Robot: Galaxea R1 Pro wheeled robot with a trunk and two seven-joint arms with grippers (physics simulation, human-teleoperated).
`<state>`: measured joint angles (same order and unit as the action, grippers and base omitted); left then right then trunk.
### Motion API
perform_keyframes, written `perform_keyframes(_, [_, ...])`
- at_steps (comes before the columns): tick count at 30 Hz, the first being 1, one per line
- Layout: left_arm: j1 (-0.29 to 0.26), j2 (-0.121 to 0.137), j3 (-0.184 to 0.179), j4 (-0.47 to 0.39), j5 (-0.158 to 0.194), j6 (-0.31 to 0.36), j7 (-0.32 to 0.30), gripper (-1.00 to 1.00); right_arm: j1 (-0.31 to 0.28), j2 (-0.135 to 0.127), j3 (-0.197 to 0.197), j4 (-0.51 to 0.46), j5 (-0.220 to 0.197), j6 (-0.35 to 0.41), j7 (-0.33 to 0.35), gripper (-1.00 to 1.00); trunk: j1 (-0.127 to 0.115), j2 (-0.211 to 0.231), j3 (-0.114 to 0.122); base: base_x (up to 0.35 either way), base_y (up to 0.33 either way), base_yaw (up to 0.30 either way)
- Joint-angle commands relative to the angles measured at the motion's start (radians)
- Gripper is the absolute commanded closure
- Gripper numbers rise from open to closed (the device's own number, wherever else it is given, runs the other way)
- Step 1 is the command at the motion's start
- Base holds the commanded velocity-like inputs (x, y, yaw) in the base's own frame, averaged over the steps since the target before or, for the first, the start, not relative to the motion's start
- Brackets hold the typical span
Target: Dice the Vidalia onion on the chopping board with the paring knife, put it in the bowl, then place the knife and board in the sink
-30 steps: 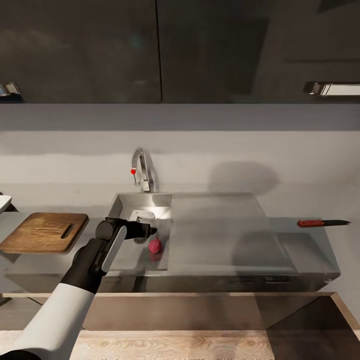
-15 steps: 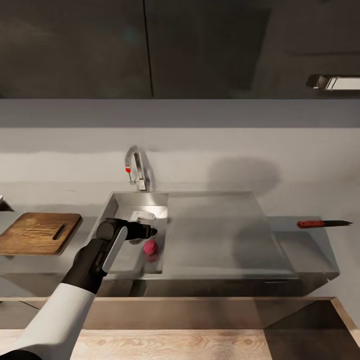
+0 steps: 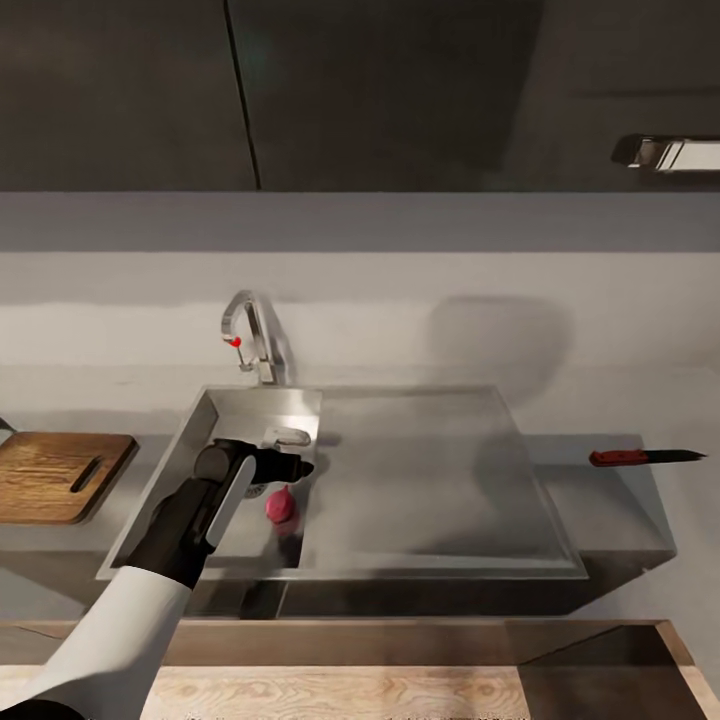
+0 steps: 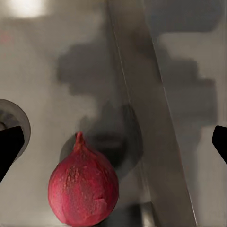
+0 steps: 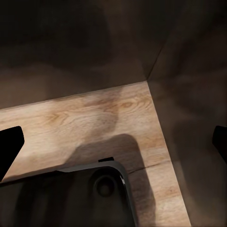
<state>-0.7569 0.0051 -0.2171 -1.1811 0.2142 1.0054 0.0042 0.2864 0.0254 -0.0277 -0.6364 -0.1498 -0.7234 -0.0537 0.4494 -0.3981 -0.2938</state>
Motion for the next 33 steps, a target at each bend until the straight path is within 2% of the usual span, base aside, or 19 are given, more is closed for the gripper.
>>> perform_keyframes(1, [-0.001,0.001,-0.001,0.000,0.002,0.004,0.000,-1.00,0.000,0.001,-0.001,-0.002,-0.002,-0.001,0.000,-1.00,0.001,-0.002,-0.003,0.007,-0.007,0.000])
perform_keyframes(33, [-0.001,0.007,0.000,0.004,0.002,0.004,0.000,-1.00,0.000,0.001,-0.001,-0.002,-0.001,-0.001,-0.001,-1.00,0.001,-0.002,-0.055,0.001,0.039,0.000])
